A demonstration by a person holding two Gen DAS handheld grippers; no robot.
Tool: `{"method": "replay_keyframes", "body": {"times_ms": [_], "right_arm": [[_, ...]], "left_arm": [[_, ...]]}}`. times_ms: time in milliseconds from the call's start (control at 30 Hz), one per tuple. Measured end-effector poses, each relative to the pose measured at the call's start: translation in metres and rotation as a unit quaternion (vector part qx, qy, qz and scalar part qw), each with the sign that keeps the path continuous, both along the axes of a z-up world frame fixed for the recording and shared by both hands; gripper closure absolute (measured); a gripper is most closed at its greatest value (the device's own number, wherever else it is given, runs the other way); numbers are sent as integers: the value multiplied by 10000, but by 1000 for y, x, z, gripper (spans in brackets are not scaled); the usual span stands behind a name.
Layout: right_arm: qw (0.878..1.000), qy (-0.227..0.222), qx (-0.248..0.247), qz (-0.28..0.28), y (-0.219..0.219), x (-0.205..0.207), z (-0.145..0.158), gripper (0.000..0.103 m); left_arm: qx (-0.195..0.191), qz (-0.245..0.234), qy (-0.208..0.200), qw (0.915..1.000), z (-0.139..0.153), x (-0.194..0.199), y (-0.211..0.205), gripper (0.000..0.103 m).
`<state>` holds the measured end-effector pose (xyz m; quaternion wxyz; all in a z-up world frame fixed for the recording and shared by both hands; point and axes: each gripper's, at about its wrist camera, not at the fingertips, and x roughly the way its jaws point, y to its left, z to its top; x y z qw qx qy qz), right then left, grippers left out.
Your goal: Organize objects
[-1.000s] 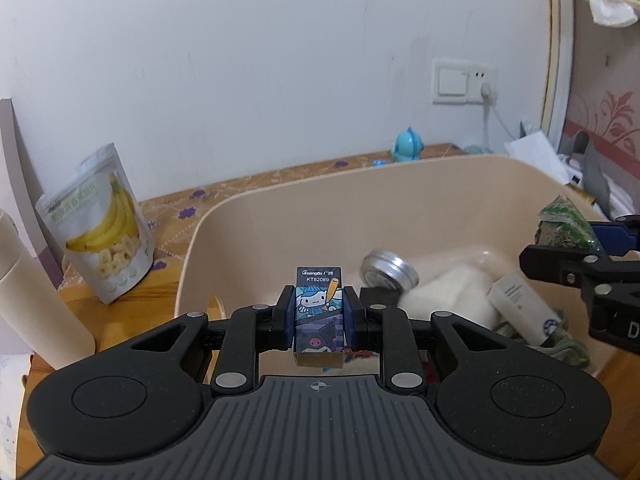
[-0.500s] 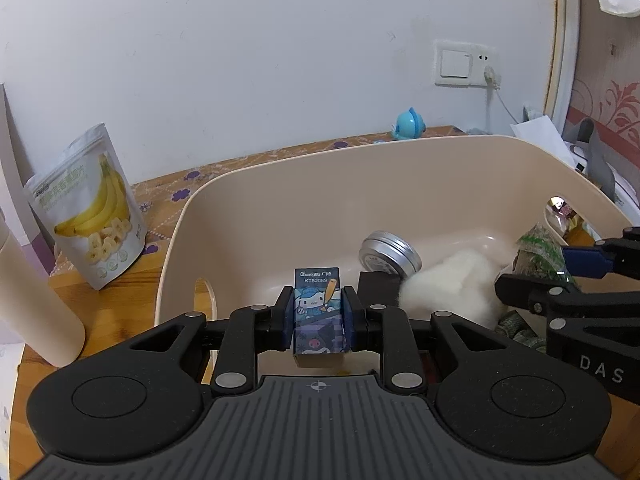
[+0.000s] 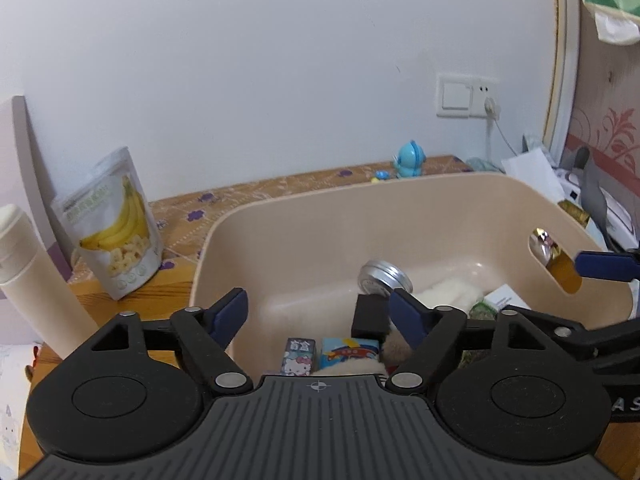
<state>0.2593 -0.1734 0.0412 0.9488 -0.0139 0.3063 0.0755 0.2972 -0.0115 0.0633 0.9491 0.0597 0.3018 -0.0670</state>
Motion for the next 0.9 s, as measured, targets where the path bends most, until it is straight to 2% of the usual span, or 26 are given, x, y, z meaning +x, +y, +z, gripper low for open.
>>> {"method": "replay_keyframes", "body": {"times_ms": [167,367,900], "right_arm": [[9999,-149,34,-66,-5,-11,8,0],[9995,-276,68,-128,-10,-25,18,0],[9986,-450,171,-241,-19,-76,36,0]], "left_arm": [[-118,103,-48,9999,10,-9,5,18],[-6,144,-151,9998,16,-25,4,16],[-4,208,-319,9993,26,-81,8,15]]}}
